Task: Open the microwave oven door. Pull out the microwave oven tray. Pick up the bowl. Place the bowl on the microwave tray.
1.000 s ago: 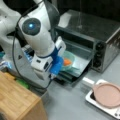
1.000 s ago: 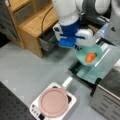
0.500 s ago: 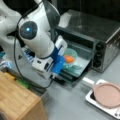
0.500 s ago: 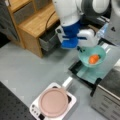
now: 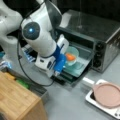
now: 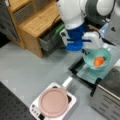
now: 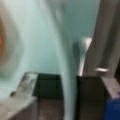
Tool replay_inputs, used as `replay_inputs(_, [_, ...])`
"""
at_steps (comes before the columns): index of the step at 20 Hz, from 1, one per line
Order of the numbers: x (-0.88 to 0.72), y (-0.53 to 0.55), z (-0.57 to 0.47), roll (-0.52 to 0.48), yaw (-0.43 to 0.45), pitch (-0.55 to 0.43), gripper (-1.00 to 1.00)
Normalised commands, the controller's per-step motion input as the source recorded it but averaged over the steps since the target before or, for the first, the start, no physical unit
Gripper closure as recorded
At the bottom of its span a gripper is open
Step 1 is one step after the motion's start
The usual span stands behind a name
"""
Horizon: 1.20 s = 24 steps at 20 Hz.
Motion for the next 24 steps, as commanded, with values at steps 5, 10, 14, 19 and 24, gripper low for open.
replay_inputs(5, [-0.21,0.27,-0.15,0.017,-0.17,-0.242,1.0])
replay_inputs(10, [-0.24,0.27,-0.18,0.014,-0.211,-0.239,1.0])
replay_inputs(14, [-0.26,0.28,-0.18,-0.004,-0.222,-0.241,1.0])
replay_inputs(19, [-0.27,0.31,-0.18,-0.014,-0.235,-0.247,1.0])
replay_inputs(24, [-0.31,0.27,-0.13,-0.032,-0.237,-0.214,1.0])
